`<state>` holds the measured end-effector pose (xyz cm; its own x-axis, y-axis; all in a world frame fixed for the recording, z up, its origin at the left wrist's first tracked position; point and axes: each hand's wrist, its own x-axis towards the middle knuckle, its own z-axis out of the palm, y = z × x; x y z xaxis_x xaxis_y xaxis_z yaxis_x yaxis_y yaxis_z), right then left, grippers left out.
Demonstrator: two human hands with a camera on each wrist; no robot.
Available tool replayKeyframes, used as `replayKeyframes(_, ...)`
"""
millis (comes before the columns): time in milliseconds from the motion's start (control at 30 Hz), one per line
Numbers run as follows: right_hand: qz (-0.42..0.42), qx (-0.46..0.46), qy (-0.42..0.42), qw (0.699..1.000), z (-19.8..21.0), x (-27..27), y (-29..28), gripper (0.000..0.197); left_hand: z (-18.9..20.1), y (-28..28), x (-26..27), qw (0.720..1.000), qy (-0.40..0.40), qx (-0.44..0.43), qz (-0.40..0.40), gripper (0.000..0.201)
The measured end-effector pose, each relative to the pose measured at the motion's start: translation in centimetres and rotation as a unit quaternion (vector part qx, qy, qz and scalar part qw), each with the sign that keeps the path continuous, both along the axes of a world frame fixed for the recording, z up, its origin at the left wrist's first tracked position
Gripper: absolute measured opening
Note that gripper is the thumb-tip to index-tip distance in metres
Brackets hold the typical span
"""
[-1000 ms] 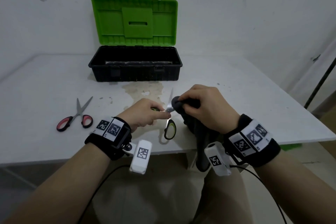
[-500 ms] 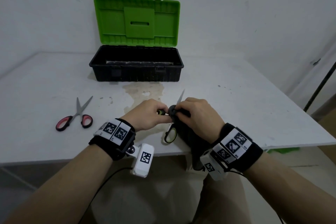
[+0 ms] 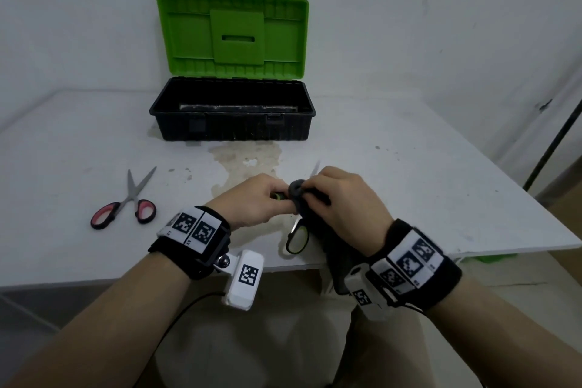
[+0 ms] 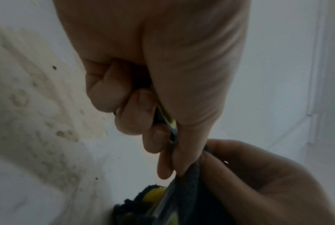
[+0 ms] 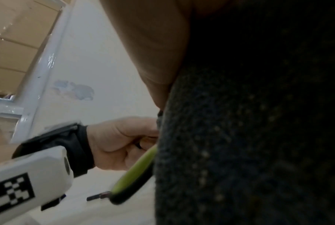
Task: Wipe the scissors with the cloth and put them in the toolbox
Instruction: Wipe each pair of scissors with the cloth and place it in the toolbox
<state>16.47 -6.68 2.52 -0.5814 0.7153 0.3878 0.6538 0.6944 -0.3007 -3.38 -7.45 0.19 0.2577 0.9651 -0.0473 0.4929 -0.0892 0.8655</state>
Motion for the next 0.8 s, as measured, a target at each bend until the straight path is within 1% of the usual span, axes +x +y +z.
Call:
replayKeyframes(67, -0.001, 0.000, -0.017, 1.000, -0.3, -0.3, 0.2, 0.017, 0.0, -0.1, 0.0, 0.999, 0.020, 0.020, -0.024, 0.013)
replayKeyframes(167, -0.023, -0.004, 0.004, 1.000, -0.2, 0.1, 1.2, 0.017, 0.0, -0.4, -0.3, 0.998, 0.049, 0.030, -0.025, 0.016)
replayKeyframes(300, -0.121, -0.023, 0.036, 0.992, 0.3, 1.1, 3.6, 0.018, -0.2, -0.4, -0.3, 0.998, 0.060, 0.024, -0.015, 0.022)
replayKeyframes(367, -0.145, -0.016, 0.055, 0.988, 0.4, 1.7, 3.9, 0.017, -0.2, -0.4, -0.3, 0.999, 0.049, 0.010, -0.006, 0.023)
replayKeyframes(433, -0.139, -0.004, 0.061, 0.988, 0.5, 1.9, 2.9, 0.015, -0.3, -0.4, -0.4, 0.999, 0.035, -0.006, -0.008, 0.023)
replayKeyframes(533, -0.078, 0.010, 0.054, 0.995, 0.1, 1.4, 0.4, 0.012, -0.2, -0.3, -0.4, 0.999, 0.035, -0.003, -0.007, 0.022)
replayKeyframes(600, -0.046, -0.005, 0.034, 0.998, -0.5, 0.9, -0.5, 0.014, -0.3, -0.2, -0.3, 0.999, 0.039, 0.007, -0.012, 0.020)
replayKeyframes(700, -0.042, -0.020, 0.004, 0.999, -1.4, 0.5, -0.3, 0.017, -0.5, -0.2, 0.0, 0.997, 0.051, 0.021, -0.045, 0.018)
replayKeyframes(800, -0.069, -0.019, 0.002, 0.997, -1.3, 0.7, 0.6, 0.018, -0.5, -0.4, 0.1, 0.993, 0.091, 0.042, -0.059, 0.020)
